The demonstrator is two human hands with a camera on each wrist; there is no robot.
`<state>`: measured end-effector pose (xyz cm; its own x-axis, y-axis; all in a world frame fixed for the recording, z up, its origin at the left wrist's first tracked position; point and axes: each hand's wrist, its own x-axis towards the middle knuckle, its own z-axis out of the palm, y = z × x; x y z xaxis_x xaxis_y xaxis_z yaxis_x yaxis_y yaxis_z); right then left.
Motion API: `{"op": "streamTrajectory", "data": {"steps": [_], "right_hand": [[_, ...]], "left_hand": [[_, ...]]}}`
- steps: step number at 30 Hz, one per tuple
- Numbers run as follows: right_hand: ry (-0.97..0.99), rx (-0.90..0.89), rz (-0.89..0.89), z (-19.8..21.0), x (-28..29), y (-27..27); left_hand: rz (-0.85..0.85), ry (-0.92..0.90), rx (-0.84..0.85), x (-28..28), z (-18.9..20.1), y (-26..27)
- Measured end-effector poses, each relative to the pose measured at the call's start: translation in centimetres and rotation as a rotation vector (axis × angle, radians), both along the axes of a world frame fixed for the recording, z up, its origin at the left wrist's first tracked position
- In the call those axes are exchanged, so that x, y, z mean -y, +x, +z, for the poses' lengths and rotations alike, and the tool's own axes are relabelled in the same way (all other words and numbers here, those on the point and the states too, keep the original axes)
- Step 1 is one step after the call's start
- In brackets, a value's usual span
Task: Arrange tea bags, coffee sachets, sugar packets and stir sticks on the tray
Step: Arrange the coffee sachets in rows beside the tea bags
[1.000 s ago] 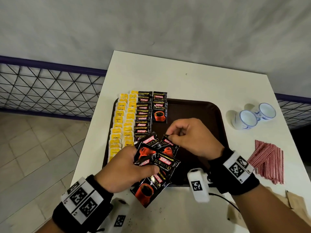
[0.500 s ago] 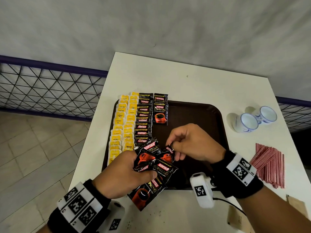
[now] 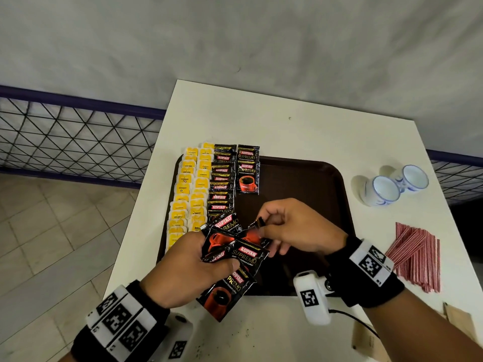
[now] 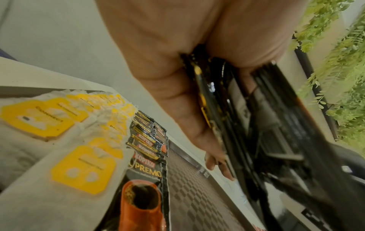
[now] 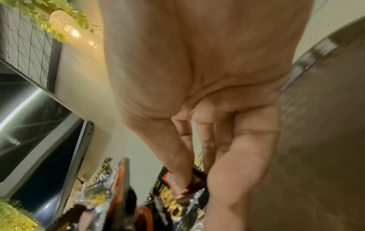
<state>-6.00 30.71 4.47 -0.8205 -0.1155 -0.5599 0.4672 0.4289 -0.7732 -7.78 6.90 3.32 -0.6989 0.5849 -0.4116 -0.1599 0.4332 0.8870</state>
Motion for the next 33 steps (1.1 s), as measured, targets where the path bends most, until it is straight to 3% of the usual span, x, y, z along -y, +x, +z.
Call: {"op": "streamTrajectory", "data": {"steps": [5, 9, 13, 17, 23, 28, 33], "right_hand": [[0.011, -0.137, -0.052, -0.3, -0.2, 0.0], [0.024, -0.263, -0.334, -1.2, 0.6, -0.4], [-0.337, -0.104, -0.576, -1.8, 0.8, -0.3], [-0.482, -0.07, -0.57, -2.3, 1.3, 0.0], [-0.293, -0.153, -0.622, -3.3, -0.4, -1.4], [-0.103, -0.11, -0.681, -4.6, -2.5, -3.9], [-0.046, -0.062, -0.666, -5.7, -2.2, -5.8]], "left_hand": [[0.058, 0.024, -0.008, 0.6, -1.3, -0.3], [0.078, 0.091, 0.001, -0.3, -1.2, -0.2], [0.107, 0.186, 0.034, -0.5, -1.1, -0.8], [0.178, 0.253, 0.127, -0.7, -1.2, -1.2], [0.297, 0.227, 0.118, 0.5, -2.3, -1.4], [0.342, 0.289, 0.188, 2.0, -2.8, -1.4], [0.347, 0.314, 0.22, 2.1, -2.6, -1.1]]}}
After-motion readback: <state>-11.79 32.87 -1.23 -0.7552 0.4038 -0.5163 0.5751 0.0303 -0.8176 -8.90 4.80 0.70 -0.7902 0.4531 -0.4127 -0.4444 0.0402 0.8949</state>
